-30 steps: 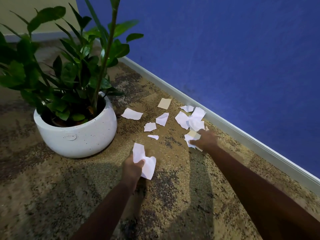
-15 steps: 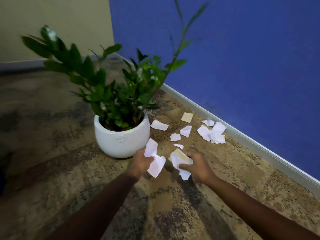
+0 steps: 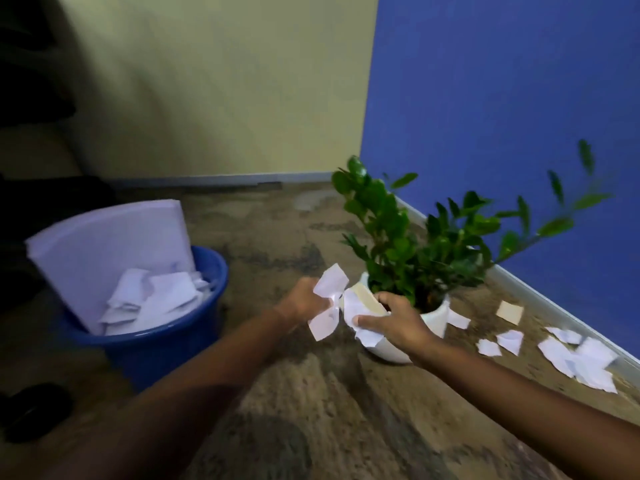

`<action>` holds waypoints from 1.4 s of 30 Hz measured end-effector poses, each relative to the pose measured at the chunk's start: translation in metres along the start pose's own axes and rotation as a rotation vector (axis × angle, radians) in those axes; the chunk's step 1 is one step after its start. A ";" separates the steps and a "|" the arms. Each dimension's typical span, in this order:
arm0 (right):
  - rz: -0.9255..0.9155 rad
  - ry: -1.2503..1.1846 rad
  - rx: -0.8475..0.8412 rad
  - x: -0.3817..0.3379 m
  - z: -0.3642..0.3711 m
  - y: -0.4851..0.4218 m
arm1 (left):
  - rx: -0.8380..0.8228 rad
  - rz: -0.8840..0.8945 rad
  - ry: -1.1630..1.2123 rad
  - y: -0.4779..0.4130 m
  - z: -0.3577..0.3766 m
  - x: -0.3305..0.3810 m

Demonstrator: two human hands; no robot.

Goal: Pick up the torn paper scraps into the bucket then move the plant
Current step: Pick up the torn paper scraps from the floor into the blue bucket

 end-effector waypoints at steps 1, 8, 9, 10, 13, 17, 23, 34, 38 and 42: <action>-0.016 -0.015 -0.010 -0.015 0.013 -0.002 | 0.037 -0.009 0.005 -0.002 -0.019 -0.002; -0.160 -0.036 -0.016 -0.117 0.094 -0.012 | 0.552 -0.036 0.025 -0.013 -0.169 -0.025; -0.174 -0.056 -0.018 -0.129 0.106 -0.012 | 0.630 -0.060 0.044 -0.012 -0.187 -0.033; -0.185 -0.073 -0.016 -0.141 0.118 -0.012 | 0.702 -0.081 0.057 -0.010 -0.204 -0.040; -0.177 -0.108 -0.008 -0.165 0.155 -0.012 | 0.850 -0.127 0.061 -0.004 -0.240 -0.064; -0.214 -0.104 -0.030 -0.188 0.201 -0.010 | 0.944 -0.211 0.103 0.004 -0.267 -0.100; -0.310 0.092 -0.117 -0.195 0.241 -0.012 | 1.122 -0.226 0.096 0.017 -0.285 -0.117; -0.472 0.201 0.047 -0.163 0.140 -0.017 | 0.869 0.504 -0.576 0.011 -0.170 0.011; -0.480 0.317 0.085 -0.134 0.079 -0.017 | 0.670 0.756 -0.666 0.027 -0.094 0.054; -0.482 0.430 0.099 -0.094 0.011 -0.016 | 0.539 0.886 -0.769 0.043 -0.026 0.080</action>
Point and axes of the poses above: each hand's wrist, its own y-axis away from the middle knuckle, its own z-axis out of the palm, x = y × z, the point moved 10 cm from there along -y, towards the middle knuckle, and after that the axes turned 11 degrees about x, right-handed, at the moved point
